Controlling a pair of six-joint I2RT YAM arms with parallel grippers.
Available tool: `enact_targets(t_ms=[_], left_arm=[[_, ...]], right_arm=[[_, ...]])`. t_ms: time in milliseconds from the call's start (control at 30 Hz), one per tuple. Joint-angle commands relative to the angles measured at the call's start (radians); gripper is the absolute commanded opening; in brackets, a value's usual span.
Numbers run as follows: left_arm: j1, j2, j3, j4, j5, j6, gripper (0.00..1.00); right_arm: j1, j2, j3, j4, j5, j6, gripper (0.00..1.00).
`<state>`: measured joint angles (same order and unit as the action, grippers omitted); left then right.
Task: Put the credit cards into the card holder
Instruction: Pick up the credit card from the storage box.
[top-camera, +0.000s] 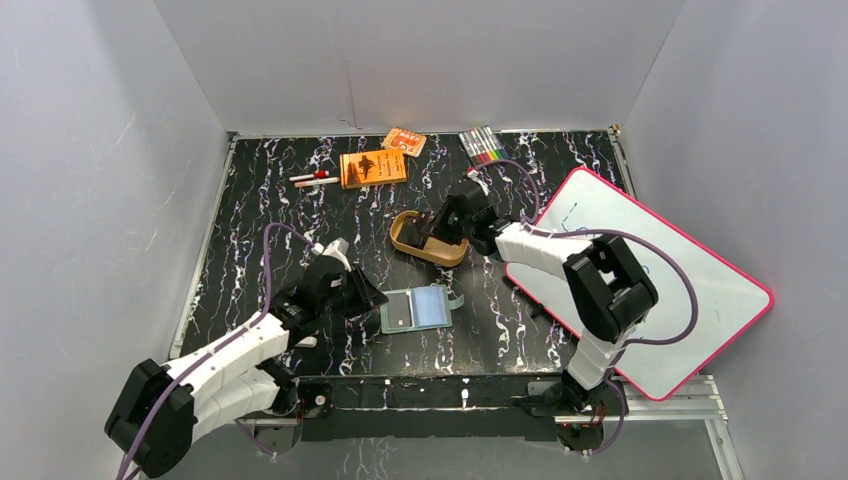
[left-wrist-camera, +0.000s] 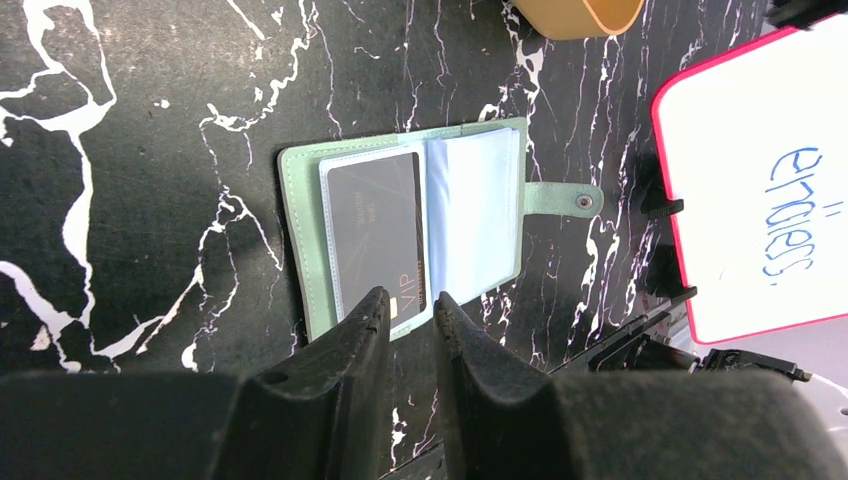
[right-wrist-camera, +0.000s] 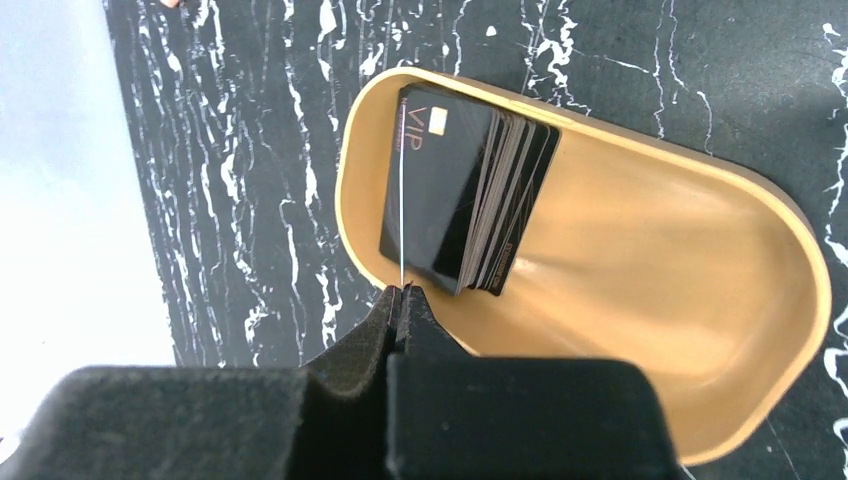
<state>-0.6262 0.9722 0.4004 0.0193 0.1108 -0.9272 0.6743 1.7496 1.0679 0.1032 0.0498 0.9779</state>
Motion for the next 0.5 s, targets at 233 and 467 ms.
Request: enact_targets(t_ms=[233,467], left_arm=[[-0.003,-0.054,0.03,-0.067,-0.069,0.015,0.21],[-0.002,-0.13,0.154,-0.21,-0.19,0.033,0.23]], right_arm=[[-0.029,-0.235,-0.015,-0.05,-0.059,0.005,0.0],[-0.09,-0.384,-0.042,-0.07,-0.267,-0.001,0.0]])
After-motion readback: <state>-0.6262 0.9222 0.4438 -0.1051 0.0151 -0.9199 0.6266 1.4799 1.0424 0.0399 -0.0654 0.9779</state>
